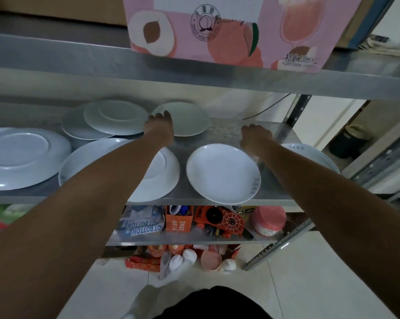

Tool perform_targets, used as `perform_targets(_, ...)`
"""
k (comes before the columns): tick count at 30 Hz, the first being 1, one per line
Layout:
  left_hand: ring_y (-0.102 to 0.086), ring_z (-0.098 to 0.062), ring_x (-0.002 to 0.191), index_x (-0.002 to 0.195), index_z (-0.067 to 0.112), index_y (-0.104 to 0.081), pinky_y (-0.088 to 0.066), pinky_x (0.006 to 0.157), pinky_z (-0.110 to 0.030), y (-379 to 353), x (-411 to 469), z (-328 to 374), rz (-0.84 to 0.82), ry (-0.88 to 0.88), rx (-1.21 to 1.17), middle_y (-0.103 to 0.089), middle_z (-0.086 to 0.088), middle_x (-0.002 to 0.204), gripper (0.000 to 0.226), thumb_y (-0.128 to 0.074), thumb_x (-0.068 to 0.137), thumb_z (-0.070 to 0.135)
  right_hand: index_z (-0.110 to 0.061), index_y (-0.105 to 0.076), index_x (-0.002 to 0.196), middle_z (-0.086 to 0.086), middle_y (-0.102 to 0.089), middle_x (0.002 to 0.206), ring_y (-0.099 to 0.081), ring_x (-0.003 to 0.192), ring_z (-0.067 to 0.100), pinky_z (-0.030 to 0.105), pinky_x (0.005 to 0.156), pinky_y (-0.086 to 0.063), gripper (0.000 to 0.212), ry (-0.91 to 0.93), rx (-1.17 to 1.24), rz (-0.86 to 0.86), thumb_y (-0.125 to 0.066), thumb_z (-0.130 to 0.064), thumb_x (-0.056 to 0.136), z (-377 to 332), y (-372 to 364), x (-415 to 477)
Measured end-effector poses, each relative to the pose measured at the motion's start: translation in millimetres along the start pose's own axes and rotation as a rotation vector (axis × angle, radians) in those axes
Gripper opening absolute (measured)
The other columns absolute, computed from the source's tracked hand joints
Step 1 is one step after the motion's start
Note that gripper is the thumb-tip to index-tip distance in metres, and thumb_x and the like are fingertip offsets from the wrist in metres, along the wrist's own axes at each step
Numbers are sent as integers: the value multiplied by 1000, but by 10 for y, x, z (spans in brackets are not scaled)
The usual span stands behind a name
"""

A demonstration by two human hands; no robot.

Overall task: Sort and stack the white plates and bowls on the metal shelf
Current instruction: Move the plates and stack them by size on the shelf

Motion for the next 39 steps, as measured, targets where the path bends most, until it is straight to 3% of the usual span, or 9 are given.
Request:
perform_targets(4, -15, -36, 147, 154, 12, -5, -23, 116, -46, -214, 255, -276, 9, -109, 237, -11, -17, 159, 77, -51, 92, 19, -12, -18, 150, 12, -21, 156, -26, 142, 28, 43, 114, -26, 63, 134, -70, 82, -47, -26, 95, -343, -47, 288)
perform_targets(8, -1, -28, 150, 154, 16, 1, -11, 121, -42, -417, 474, -447, -17, -175, 323, 5, -8, 162, 73, -44, 96, 16, -16, 2, 153, 10, 4, 161, -5, 149, 25, 44, 119, -12, 77, 154, 51, 45, -46, -37, 96, -711, -226, 511)
perform_targets(13, -10, -29, 149, 153, 7, -2, -24, 116, -42, -490, 646, -532, -107, -110, 127, -4, -11, 161, 73, -47, 96, 19, -2, 2, 151, 22, -3, 158, -11, 146, 36, 43, 119, -17, 84, -68, 586, -184, -45, -44, 96, -1084, -380, 705)
perform_targets(18, -16, -36, 146, 154, 18, -3, -25, 116, -45, -487, 864, -625, -182, -188, 184, -9, -21, 158, 72, -46, 97, 26, -3, -13, 151, 17, -23, 155, -28, 141, 35, 41, 117, -26, 77, -190, 958, -272, -50, -40, 95, -1188, -467, 882)
perform_targets(22, -40, -38, 133, 152, 8, -18, -36, 107, -42, -552, 1008, -584, -252, -61, -67, -36, -24, 147, 59, -40, 97, 14, 0, -37, 141, 12, -56, 114, -56, 101, 26, 26, 82, -44, 58, -359, 1260, -265, -52, -32, 95, -1298, -497, 1042)
perform_targets(25, -40, -36, 135, 148, 0, -25, -36, 107, -37, -551, 1103, -538, -364, -23, -209, -35, -22, 150, 53, -38, 97, 9, 2, -31, 145, 17, -41, 143, -44, 128, 31, 34, 105, -37, 61, -474, 1447, -265, -55, -22, 94, -1287, -524, 1117)
perform_targets(27, -43, -35, 133, 143, -1, -33, -38, 105, -36, -532, 1137, -536, -369, 17, -272, -38, -22, 148, 48, -38, 96, 7, -1, -27, 147, 16, -31, 152, -36, 138, 29, 34, 110, -31, 61, -413, 1513, -276, -54, -15, 95, -1285, -566, 1171)
perform_targets(36, -50, -35, 123, 125, -4, -54, -40, 98, -37, -516, 1294, -582, -126, 79, -441, -54, -23, 132, 41, -54, 93, 22, 2, -48, 132, 20, -53, 134, -58, 118, 30, 26, 74, -57, 40, -428, 1373, -199, -48, -3, 92, -1151, -541, 1334)
perform_targets(39, -57, -27, 89, 76, 9, -56, -42, 75, -33, -476, 1279, -566, -64, 166, -669, -57, -22, 95, 9, -59, 84, 10, 3, -45, 134, 20, -50, 136, -58, 119, 29, 17, 52, -54, 41, -399, 1439, -205, -46, -1, 94, -1091, -413, 1294)
Point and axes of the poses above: each hand's wrist, its own x-axis towards the middle knuckle, its own y-axis out of the back of the hand, z = x × y, the point moved 1 cm from there along x, towards the middle knuckle
